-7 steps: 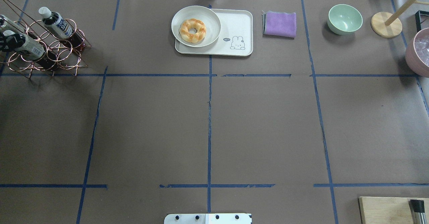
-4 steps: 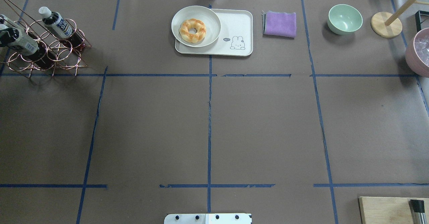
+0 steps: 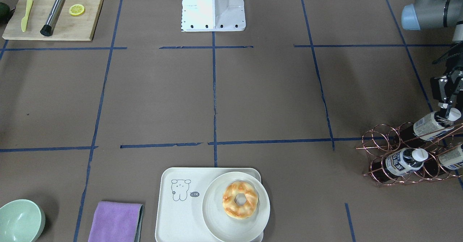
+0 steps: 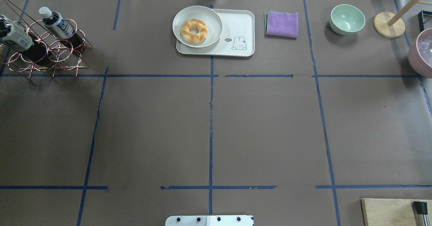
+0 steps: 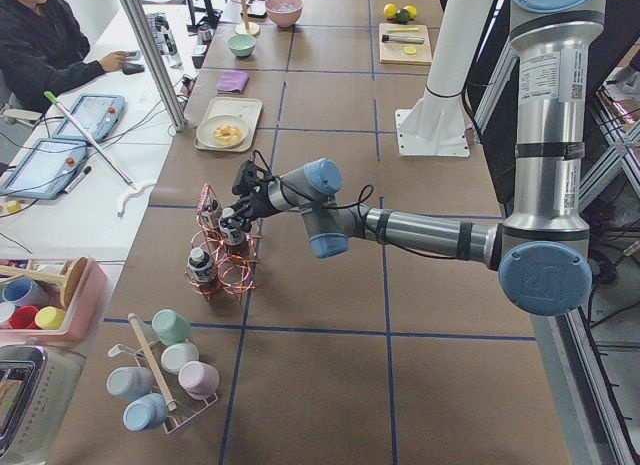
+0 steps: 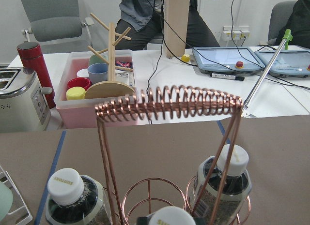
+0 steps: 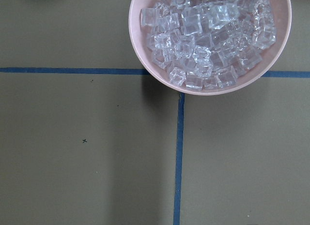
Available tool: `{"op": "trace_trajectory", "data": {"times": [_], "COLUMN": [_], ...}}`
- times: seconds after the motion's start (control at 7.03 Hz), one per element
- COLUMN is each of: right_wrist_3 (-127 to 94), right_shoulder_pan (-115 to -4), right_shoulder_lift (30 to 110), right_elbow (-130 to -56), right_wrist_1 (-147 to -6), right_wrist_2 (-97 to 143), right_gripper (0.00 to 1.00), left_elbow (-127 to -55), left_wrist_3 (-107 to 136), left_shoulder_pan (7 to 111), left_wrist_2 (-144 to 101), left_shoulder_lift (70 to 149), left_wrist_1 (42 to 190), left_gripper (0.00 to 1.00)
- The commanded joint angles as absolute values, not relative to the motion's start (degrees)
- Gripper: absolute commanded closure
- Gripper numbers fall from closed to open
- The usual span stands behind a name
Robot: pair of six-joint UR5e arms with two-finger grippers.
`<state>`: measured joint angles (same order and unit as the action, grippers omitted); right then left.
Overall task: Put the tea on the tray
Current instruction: 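Grasp the tea bottle with the left gripper and lift it from the rack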
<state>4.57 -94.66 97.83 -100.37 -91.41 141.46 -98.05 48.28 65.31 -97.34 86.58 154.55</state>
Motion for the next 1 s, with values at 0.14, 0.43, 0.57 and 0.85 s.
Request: {"op": "trace_trajectory", "data": {"times": [0.14, 0.43, 0.57, 0.85], "right_wrist_3": [4.57, 4.57, 4.48, 4.57], "right_shoulder_pan": [-94.66, -94.66, -94.66, -94.66], "right_shoulder_lift": [97.91, 97.91, 98.08, 98.35], "right_elbow": [-100.28, -100.20, -100.54, -100.81], "right_wrist_1": [-91.32, -91.41, -91.41, -91.32], "right_wrist_2": [141.42, 141.50, 141.50, 141.50], "right_gripper": [0.00, 0.00, 0.00, 0.00], "left_elbow": [-105.62, -111.49, -116.75, -122.85], "left_wrist_3": [48.25, 48.16, 48.16, 48.25], "left_shoulder_pan": [71.61, 76.35, 78.64, 78.40], "left_wrist_2": [-105.45, -110.62, -112.74, -112.24], "left_shoulder_lift": [86.22, 85.69, 84.91, 80.79], "left_wrist_1": [146.18, 140.84, 135.67, 133.51], "left_gripper": [1.00, 1.00, 1.00, 1.00]}}
